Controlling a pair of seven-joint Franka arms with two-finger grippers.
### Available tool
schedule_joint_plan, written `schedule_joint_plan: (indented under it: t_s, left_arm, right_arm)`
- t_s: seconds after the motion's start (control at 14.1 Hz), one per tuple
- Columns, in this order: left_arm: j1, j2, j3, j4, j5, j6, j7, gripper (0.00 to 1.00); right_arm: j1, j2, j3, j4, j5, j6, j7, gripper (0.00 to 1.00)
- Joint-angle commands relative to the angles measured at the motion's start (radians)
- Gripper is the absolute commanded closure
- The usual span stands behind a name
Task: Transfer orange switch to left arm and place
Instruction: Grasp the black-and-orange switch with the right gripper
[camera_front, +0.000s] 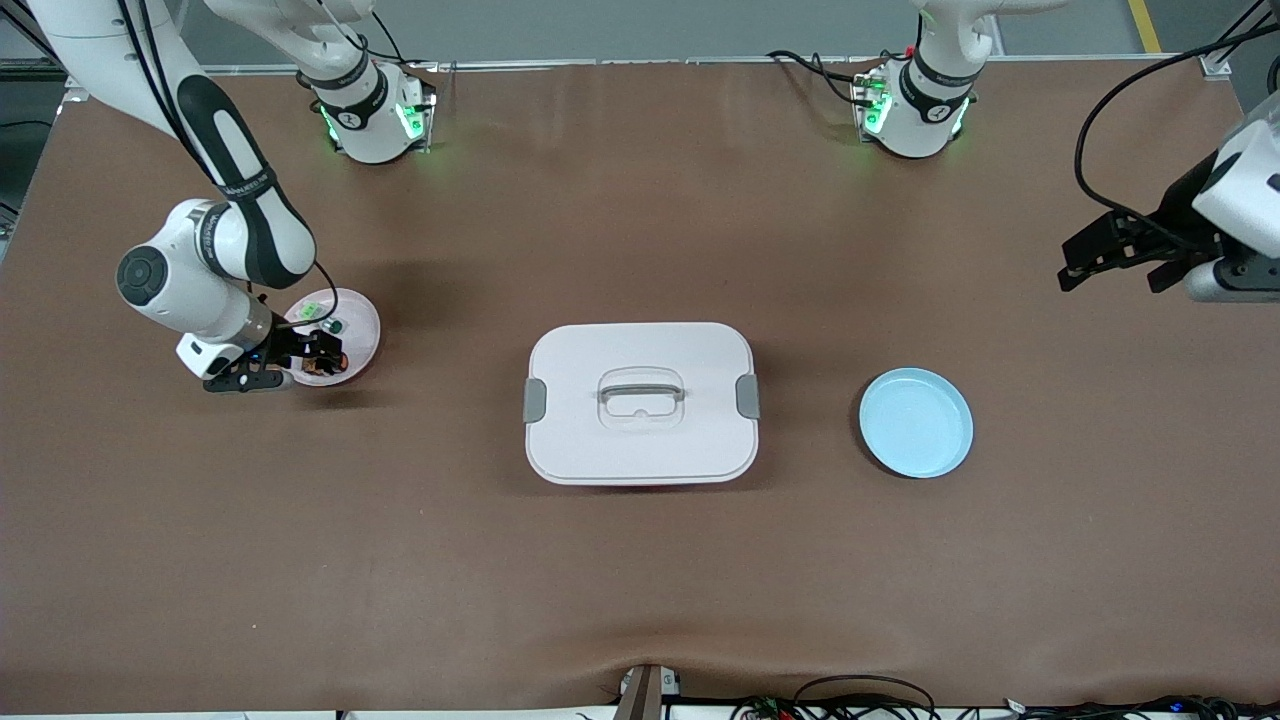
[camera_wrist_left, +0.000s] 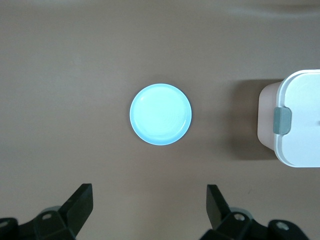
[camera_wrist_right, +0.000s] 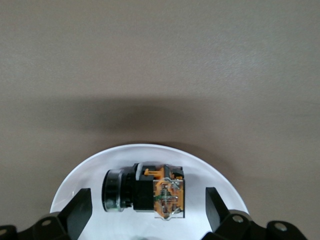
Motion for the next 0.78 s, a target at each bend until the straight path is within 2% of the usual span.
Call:
schedule_joint_plan:
  t_s: [0.0, 0.71]
  left_arm:
    - [-0.006, 0.011, -0.009, 0.025, -0.014, -0.01, 0.008, 0.0]
    - [-0.009, 0.016, -0.015, 0.025, -0.005, -0.01, 0.0, 0.0]
  right_arm:
    - [0.009, 0.003, 0.006, -0.02, 0.026, 0.036, -0.006, 0.0]
    - [0.024, 0.029, 0.006, -0.034, 0.026, 0.088, -0.012, 0.0]
